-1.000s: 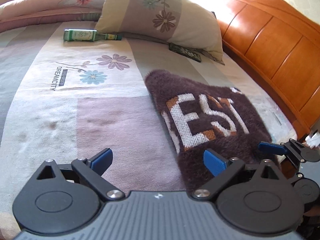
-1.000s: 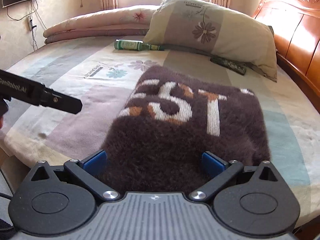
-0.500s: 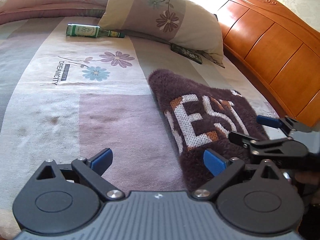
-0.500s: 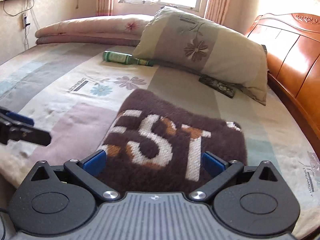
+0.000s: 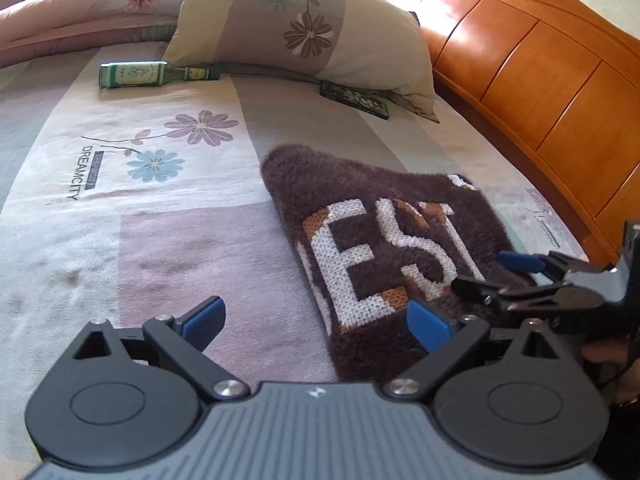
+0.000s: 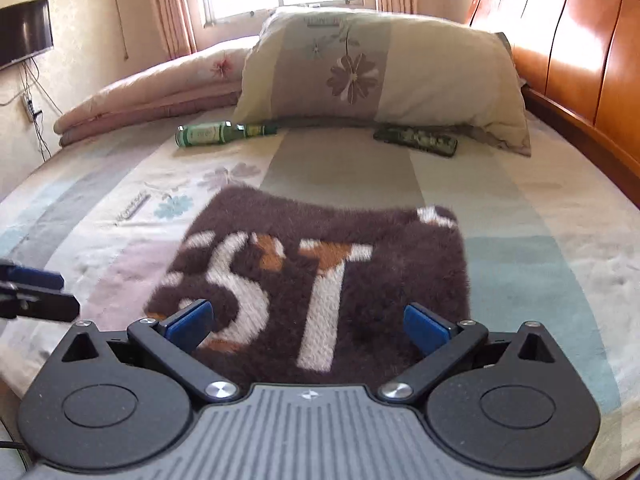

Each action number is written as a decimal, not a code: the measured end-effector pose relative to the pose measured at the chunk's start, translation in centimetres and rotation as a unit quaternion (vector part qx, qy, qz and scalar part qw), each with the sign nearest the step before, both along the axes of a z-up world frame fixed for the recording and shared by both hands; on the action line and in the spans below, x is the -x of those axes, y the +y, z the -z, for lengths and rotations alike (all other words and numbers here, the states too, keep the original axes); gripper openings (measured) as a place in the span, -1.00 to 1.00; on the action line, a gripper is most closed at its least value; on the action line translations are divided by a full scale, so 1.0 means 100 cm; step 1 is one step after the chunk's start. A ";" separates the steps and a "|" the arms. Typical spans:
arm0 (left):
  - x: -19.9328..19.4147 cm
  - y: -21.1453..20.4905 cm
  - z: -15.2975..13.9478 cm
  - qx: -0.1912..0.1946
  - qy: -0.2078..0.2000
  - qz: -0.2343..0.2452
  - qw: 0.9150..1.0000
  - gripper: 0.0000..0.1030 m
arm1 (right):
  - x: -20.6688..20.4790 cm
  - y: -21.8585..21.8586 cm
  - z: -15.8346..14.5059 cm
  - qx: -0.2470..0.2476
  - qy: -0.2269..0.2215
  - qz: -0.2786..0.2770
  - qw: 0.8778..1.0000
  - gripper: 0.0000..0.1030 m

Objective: Fold clothes

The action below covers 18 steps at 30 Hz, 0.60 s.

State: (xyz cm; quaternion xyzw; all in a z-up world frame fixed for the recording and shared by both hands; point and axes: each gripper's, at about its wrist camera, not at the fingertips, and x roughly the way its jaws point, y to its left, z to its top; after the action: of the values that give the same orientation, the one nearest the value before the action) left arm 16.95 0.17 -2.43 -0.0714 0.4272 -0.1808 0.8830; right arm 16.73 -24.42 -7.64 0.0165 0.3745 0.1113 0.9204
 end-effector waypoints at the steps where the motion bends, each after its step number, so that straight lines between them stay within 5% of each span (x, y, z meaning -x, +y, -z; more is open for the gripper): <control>1: -0.002 -0.002 0.000 0.002 0.003 0.003 1.000 0.89 | 0.000 -0.001 0.002 -0.001 -0.001 -0.001 1.000 1.00; 7: -0.026 -0.031 -0.012 -0.024 -0.003 0.029 0.999 0.89 | 0.007 -0.006 0.007 -0.012 -0.019 -0.006 1.000 1.00; 12: -0.055 -0.070 -0.017 0.017 0.000 0.081 0.997 0.90 | 0.012 -0.010 0.011 -0.021 -0.034 -0.011 0.999 1.00; 18: -0.088 -0.119 0.003 0.007 0.017 0.113 0.993 0.90 | 0.017 -0.014 0.015 -0.027 -0.049 -0.016 0.998 1.00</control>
State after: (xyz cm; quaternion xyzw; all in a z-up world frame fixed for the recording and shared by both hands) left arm 25.77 -11.70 -2.68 -0.0322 0.4463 -0.2808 0.8491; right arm 15.02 -25.80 -9.14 0.0298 0.3262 0.1370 0.9348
